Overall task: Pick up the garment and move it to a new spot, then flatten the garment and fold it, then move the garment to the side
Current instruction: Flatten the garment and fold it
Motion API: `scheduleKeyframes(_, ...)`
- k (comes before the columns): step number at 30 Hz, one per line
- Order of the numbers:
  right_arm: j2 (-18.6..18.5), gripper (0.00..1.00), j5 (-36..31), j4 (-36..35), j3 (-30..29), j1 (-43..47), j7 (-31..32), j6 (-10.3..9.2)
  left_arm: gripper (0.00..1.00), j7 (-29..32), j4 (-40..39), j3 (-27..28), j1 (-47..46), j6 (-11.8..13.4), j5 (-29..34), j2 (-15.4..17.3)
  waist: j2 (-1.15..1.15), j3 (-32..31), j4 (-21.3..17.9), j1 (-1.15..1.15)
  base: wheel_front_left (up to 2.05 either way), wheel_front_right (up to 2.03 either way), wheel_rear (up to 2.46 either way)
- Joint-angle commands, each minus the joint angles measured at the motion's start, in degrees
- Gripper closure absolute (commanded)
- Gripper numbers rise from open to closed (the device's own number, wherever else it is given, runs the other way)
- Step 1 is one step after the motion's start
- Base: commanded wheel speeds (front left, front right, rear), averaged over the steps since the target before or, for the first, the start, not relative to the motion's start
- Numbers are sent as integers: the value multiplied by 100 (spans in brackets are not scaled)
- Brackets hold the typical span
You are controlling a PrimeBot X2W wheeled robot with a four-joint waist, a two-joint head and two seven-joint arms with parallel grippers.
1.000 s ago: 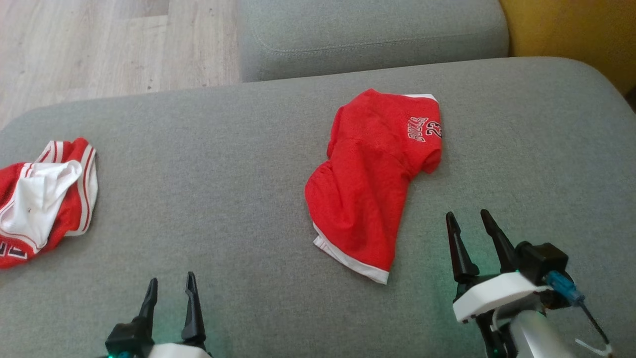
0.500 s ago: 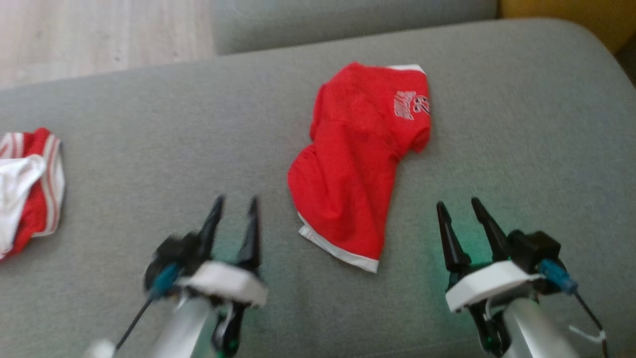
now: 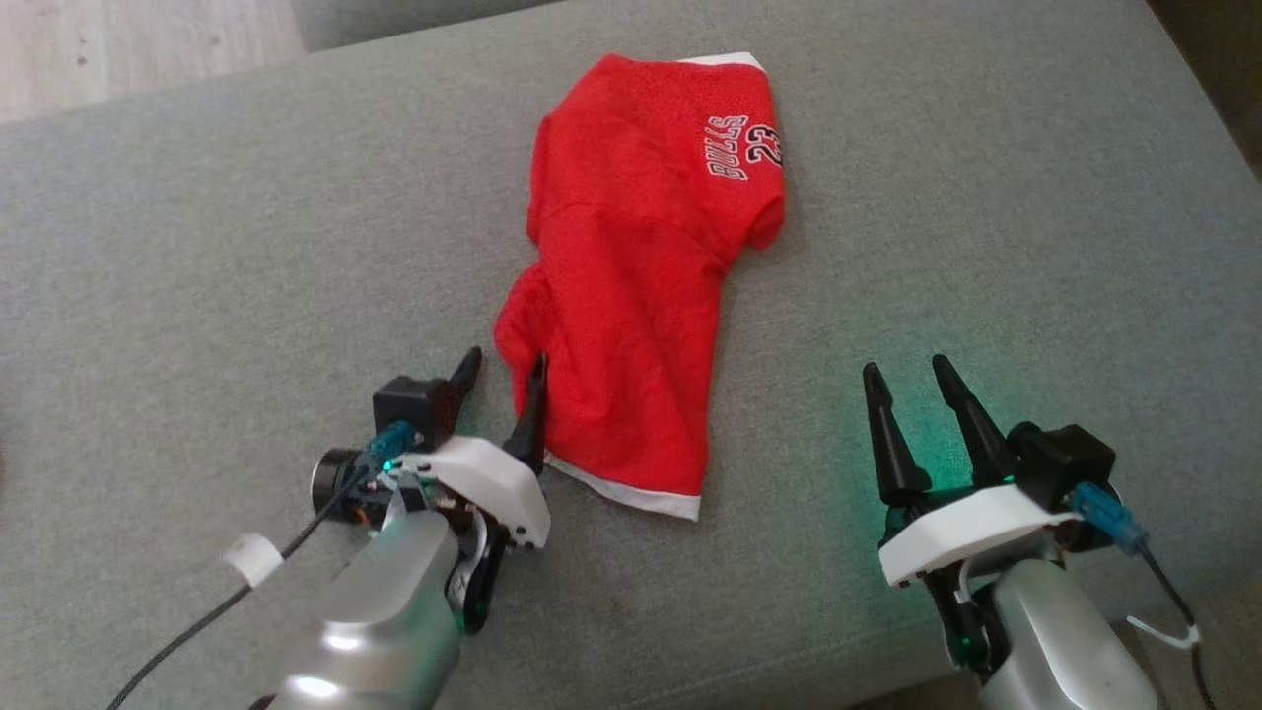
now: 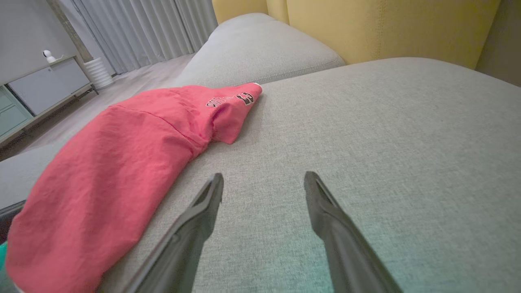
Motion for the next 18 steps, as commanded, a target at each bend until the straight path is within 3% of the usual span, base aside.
scheduleKeyframes(1, 6, 0, 30, -173, 128, -177, -22, 22, 0, -60, -5, 28, -260, 91, -74, 47, 0, 47, -32, -1, 0, 0, 0)
scheduleKeyframes(2, 6, 0, 35, -174, 123, -184, -22, 22, 5, -74, 49, -32, -300, 137, -111, 47, 0, 59, -34, -1, 0, 0, 0)
scheduleKeyframes(4, 6, 0, 46, -179, 111, -201, -22, 22, 100, -118, 57, -141, -360, 103, -192, 47, 0, 68, -25, -1, 0, 0, 0)
scheduleKeyframes(9, 6, 0, 65, -188, 91, -205, -22, 22, 100, -174, -184, -132, -527, 195, -117, 47, 0, 3, 63, -1, 0, 0, 0)
scheduleKeyframes(13, 6, 0, 80, -190, 25, -131, -22, 22, 100, -178, -974, 518, -533, 403, 390, 114, 0, -163, 254, -1, 0, 0, 0)
scheduleKeyframes(18, 6, 0, 125, -157, -61, -4, -22, 22, 100, -180, -1857, 1287, -578, 416, 1125, 539, 0, -442, 538, -1, 0, 0, 0)
